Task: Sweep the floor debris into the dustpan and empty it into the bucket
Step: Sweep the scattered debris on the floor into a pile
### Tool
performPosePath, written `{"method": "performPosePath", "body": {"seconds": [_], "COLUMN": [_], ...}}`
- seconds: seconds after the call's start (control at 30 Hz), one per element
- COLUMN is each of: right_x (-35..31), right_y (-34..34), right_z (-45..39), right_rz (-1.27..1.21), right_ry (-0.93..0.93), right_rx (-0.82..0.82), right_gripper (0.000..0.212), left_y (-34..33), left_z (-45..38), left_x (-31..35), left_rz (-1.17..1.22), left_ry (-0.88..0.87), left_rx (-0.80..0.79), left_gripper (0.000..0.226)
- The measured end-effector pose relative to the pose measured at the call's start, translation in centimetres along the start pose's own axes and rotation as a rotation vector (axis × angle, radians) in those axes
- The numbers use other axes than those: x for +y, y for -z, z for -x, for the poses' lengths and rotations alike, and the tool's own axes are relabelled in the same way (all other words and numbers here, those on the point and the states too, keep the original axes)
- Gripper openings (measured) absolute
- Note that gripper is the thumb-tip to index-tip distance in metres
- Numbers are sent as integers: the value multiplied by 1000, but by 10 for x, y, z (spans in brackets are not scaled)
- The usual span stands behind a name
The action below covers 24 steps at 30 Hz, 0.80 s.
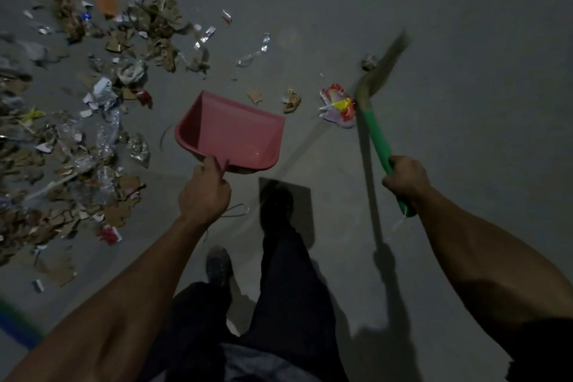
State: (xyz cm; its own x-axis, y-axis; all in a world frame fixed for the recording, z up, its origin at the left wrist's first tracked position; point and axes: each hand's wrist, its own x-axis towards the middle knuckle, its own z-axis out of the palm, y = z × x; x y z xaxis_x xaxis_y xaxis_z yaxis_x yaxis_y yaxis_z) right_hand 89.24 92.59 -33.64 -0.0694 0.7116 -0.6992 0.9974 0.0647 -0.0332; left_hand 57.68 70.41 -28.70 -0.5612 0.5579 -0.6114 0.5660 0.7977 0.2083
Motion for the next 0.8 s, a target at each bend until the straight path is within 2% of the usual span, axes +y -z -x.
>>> {"method": "performPosePath", "body": {"seconds": [0.1, 0.2, 0.37, 0.5, 0.63, 0.8], "right_x": [-16, -41, -94, -111, -96, -66], "right_y": [-11, -28, -47, -47, -48, -51], "right_z": [5, 17, 34, 57, 92, 130], "right_rz": [153, 199, 202, 82, -86, -363], "right_ry": [143, 242, 436, 510, 411, 109], "right_rx": [-28, -48, -70, -57, -35, 73], "right_gripper": [35, 38, 44, 55, 72, 70], "left_y": [-2, -2, 2, 8, 17, 27], "left_z": [2, 6, 15, 24, 35, 43], "left_x": [-6, -15, -30, -41, -48, -46], "left_rz": [10, 17, -1, -5, 13, 16], "left_ry": [15, 41, 104, 140, 133, 149], "left_rx": [-3, -14, -19, -42, -55, -64], "left_gripper": [25, 22, 25, 25, 28, 36]}}
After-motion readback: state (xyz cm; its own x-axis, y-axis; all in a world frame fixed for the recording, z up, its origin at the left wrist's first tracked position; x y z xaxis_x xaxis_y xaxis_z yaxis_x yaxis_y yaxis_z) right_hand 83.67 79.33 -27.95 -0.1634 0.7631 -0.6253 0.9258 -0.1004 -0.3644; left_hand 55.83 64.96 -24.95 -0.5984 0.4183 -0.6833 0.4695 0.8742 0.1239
